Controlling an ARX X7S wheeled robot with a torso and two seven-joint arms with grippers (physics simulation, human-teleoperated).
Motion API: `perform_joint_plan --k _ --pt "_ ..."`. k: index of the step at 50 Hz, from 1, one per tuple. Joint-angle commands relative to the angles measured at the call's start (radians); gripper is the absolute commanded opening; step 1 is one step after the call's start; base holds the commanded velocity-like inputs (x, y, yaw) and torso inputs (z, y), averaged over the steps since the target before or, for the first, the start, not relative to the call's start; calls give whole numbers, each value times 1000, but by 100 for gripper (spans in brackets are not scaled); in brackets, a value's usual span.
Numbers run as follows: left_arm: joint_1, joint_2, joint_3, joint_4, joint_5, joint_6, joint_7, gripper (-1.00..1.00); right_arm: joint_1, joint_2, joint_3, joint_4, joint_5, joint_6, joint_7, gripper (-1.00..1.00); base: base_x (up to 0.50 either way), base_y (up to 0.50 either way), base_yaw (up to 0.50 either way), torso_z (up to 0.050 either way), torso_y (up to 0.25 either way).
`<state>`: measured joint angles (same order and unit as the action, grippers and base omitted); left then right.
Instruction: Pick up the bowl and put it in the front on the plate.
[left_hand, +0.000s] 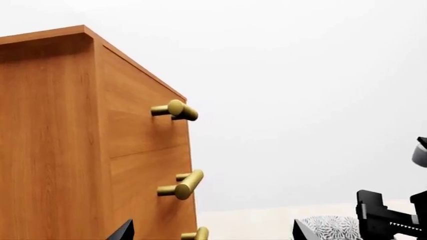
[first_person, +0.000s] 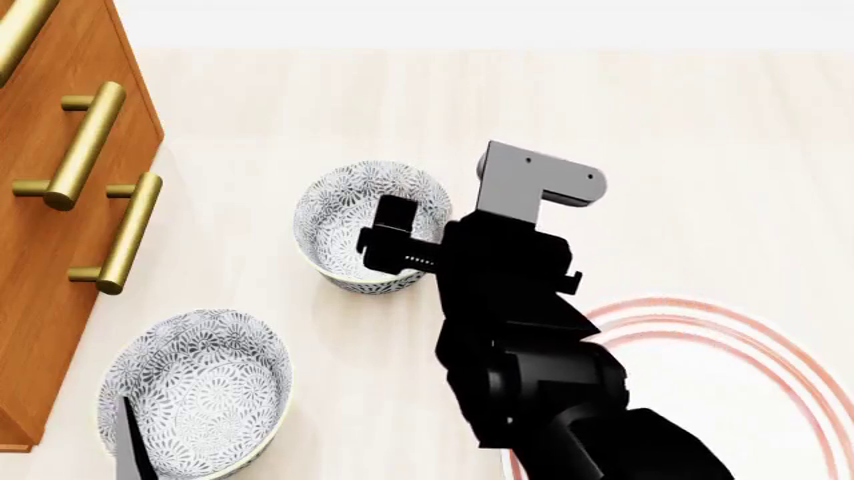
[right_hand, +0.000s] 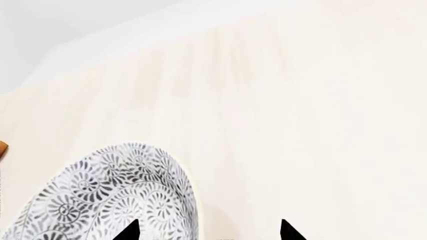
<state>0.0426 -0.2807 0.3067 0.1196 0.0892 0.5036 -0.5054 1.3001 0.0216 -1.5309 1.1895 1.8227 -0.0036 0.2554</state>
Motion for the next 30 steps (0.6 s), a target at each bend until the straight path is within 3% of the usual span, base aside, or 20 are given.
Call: perform_joint_plan --k 1,30 --pt "0 18 -22 3 12 -3 20 100 -1 -21 -29 -13 37 -18 -26 100 0 0 0 0 0" --pt "-1 8 -10 0 8 -2 10 100 -6 -21 -71 -58 67 -34 -10 100 0 0 0 0 0"
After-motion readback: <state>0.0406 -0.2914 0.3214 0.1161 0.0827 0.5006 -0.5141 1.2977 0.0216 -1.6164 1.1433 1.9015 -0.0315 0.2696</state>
